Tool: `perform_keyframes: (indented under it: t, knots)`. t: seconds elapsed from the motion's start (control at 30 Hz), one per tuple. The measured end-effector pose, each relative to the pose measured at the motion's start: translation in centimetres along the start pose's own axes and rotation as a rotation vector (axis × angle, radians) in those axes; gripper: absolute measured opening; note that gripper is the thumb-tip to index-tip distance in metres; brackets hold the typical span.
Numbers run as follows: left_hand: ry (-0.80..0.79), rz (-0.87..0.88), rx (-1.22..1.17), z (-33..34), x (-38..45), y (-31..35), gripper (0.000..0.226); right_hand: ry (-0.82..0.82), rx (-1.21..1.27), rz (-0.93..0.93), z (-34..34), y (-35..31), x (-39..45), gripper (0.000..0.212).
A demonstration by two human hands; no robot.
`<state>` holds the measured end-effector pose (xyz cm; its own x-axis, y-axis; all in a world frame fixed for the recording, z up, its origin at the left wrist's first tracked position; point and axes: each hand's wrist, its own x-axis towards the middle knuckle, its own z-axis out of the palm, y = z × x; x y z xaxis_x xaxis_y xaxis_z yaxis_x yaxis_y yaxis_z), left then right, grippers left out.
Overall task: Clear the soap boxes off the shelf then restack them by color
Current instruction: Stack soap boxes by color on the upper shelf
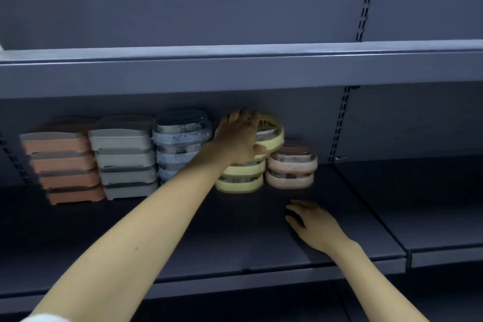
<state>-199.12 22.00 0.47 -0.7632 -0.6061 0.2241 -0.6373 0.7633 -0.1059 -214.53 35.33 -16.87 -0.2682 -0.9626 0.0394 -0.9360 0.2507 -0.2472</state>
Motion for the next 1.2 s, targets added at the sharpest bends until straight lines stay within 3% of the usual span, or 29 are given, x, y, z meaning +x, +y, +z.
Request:
perform_keyframes:
  t: [0.33, 0.53, 0.67, 0.77, 0.93, 1.2]
  knots:
    - [-0.092, -0.064, 0.035, 1.0, 2.5, -1.6, 0.089, 0.040, 0.029, -0.010, 0.8, 0.4, -0.1, 0.044]
    - [0.030, -0.019, -0.051, 1.6, 3.7, -1.9, 0.073, 0.080, 0.033, -0.025, 1.2, 0.6, -0.1, 0.044]
    - [0.077, 0.027, 0.044, 2.0, 4.0, -2.2, 0.065, 0.111, 0.066, -0.024, 1.4, 0.7, -0.1, 0.043]
    - [0.060, -0.013, 0.109, 2.4, 4.0, -1.8, 0.077, 0.103, 0.047, -0.019, 1.5, 0.8, -0.1, 0.043]
    - [0.054, -0.076, 0.137, 3.6, 3.9, -1.1, 0.117, 0.105, 0.049, -0.014, 1.4, 0.7, -0.1, 0.043]
    - [0.100, -0.090, 0.224, 4.0, 3.5, -1.9, 0.115, 0.098, 0.043, -0.010, 1.4, 0.6, -0.3, 0.043]
